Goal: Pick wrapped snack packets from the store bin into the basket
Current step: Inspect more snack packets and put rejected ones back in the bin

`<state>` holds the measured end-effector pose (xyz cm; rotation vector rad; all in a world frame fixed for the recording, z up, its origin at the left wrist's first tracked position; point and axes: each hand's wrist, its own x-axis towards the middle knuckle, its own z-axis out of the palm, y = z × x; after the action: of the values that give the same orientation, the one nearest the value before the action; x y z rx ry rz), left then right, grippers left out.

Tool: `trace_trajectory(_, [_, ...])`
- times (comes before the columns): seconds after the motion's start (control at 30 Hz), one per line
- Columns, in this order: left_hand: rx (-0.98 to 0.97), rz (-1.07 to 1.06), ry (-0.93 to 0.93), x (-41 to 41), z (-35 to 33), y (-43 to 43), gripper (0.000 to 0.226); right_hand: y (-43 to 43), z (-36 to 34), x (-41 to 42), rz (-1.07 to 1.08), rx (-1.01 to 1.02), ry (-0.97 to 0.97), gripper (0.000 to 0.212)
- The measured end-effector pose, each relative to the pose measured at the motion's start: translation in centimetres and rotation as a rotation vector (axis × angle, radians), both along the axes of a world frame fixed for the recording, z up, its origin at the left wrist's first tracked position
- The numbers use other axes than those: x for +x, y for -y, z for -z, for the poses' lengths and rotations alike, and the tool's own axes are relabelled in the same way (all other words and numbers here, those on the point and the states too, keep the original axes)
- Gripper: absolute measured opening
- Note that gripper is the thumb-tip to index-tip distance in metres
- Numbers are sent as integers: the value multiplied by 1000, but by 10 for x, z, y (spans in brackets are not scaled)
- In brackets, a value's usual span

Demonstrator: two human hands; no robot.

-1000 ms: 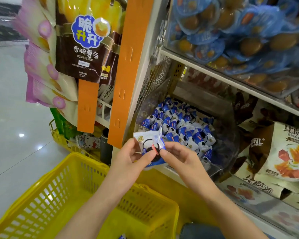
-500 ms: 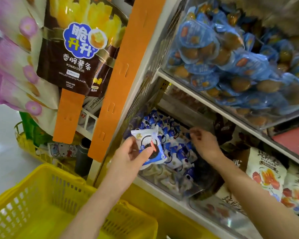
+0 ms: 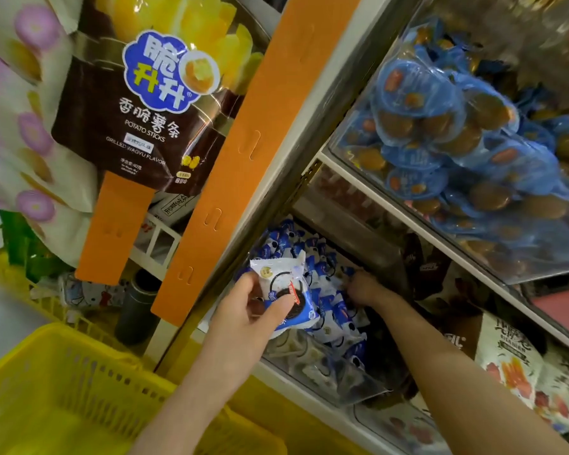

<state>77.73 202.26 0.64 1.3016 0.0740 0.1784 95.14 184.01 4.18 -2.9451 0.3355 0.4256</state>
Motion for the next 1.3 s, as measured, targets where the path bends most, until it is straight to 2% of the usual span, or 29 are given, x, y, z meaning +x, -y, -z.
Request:
trace_trajectory(0.03, [5, 2, 0, 0, 0, 0, 21, 2, 2, 1, 4, 36, -36, 34])
trace_trajectory(0.1, [7, 3, 3, 0, 0, 1, 16, 3, 6, 8, 168, 269, 8, 36])
trace_trajectory(0.2, [7, 7, 0, 0, 1, 2, 14, 8, 9, 13, 148, 255, -19, 44])
trace_trajectory(0.33, [15, 13, -8, -1, 1, 3, 13, 4, 3, 10, 137, 328, 16, 27])
trace_trajectory(0.4, [26, 11, -12, -1, 2, 4, 12, 3, 2, 14, 130, 416, 86, 31])
trace_trajectory(0.5, [42, 5, -20, -1, 3, 5, 12, 0, 5, 13, 55, 378, 116, 27])
trace_trajectory(0.63, [19, 14, -17, 0, 2, 5, 13, 1, 7, 11, -64, 180, 121, 27])
trace_trajectory(0.77, [1, 22, -10, 1, 1, 5, 17, 7, -8, 12, -52, 14, 119, 26])
trace_trajectory(0.83, [-10, 23, -7, 2, 0, 5, 17, 9, -11, 8, -22, -52, 42, 37])
trace_trajectory(0.93, [4, 28, -12, 0, -1, 6, 17, 11, -4, 3, 52, 111, -91, 46])
trace_trajectory(1.07, [-27, 37, -9, -4, -3, 4, 18, 11, 2, 5, 204, 393, -11, 35])
trace_trajectory(1.13, [-32, 36, -12, -5, -4, 3, 21, 12, 1, 5, 221, 401, -27, 37])
trace_trajectory(1.23, [-30, 38, -11, -6, -4, 3, 22, 11, 0, 3, 185, 267, -66, 45])
trace_trajectory(1.3, [-24, 40, -8, -7, -4, 3, 21, 11, 2, 3, 191, 314, -72, 44])
